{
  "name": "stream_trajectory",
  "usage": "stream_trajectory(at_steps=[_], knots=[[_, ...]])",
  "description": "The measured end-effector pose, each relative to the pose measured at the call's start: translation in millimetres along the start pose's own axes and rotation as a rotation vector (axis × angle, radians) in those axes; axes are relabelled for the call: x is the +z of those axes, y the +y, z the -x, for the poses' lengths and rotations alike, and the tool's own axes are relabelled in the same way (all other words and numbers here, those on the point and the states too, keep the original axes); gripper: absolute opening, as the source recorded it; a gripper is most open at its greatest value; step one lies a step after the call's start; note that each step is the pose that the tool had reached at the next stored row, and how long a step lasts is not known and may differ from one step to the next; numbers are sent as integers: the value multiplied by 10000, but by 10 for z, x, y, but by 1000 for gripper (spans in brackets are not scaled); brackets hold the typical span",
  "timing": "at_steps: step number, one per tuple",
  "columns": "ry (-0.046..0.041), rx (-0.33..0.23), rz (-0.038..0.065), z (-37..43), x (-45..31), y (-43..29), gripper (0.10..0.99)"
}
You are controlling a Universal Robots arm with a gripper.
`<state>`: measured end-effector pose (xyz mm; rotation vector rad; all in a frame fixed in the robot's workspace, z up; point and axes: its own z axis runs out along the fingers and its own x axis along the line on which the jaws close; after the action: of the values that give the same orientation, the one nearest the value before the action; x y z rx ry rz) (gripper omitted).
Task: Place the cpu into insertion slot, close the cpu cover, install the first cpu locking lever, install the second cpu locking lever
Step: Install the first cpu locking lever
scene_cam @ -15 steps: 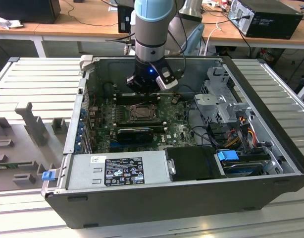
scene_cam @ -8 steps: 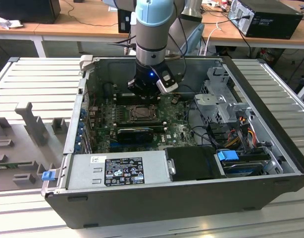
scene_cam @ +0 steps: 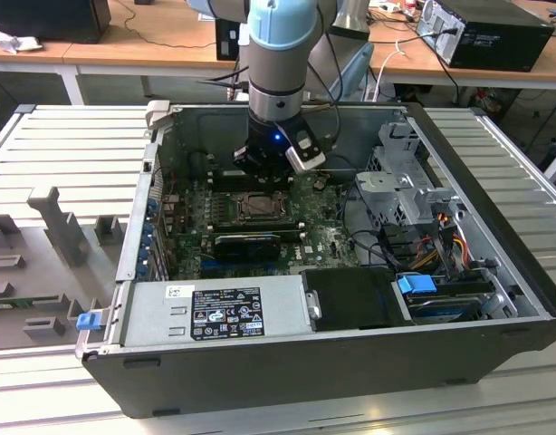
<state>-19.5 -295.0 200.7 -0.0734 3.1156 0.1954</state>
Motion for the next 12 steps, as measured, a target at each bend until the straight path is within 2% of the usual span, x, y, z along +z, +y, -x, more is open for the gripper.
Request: stream_trajectory(at_steps=[2,5,10,12], knots=[[-2,2,58,0,1,0,106],[-7,3,79,1,-15,4,106],[-4,2,74,4,-150,20,106],[-4,0,75,4,-152,9,106]])
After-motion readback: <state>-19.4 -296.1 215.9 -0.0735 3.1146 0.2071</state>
